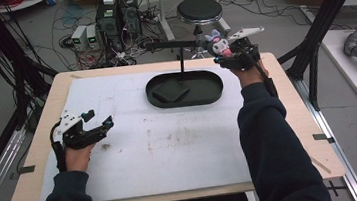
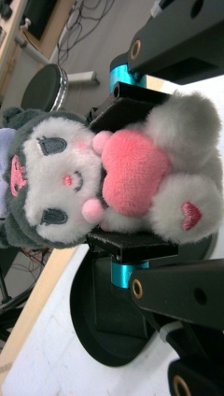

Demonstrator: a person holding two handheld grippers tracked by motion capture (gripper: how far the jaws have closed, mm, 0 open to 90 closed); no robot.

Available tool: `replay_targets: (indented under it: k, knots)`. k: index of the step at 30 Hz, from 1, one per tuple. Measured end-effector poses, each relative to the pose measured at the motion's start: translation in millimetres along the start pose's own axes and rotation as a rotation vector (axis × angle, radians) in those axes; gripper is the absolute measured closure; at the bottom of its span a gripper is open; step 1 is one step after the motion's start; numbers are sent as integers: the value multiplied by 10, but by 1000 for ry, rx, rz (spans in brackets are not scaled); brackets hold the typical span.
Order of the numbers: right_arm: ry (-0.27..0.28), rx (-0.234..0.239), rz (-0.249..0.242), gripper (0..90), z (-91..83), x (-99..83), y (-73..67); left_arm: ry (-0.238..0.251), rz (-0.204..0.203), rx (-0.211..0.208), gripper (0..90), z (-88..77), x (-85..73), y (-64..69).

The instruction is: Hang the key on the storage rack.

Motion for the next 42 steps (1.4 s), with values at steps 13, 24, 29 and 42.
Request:
replay_targets:
  k: [13, 24, 29, 42]
  knots:
    - [-35, -112, 48, 453, 84, -54, 192, -6, 1, 1, 236, 7, -10, -10]
    - [-146, -142, 21, 454, 176, -440, 298, -11, 2, 3, 236, 13, -17, -10]
    - [-187, -115, 8, 455, 356, -575, 218, -15, 5, 2, 236, 15, -20, -3]
    - [-203, -60, 32, 429, 811, -605, -31, -13, 3, 1, 236, 4, -22, -9]
Point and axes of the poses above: each handheld gripper's, and its own axes: z roughly forward along the jaws, x roughly out of its top, y roughly to its right, the point moved 9 cm from there along z, roughly forward along the jaws, and after that the axes turned 9 degrees about -y, right-handed, at the moved point
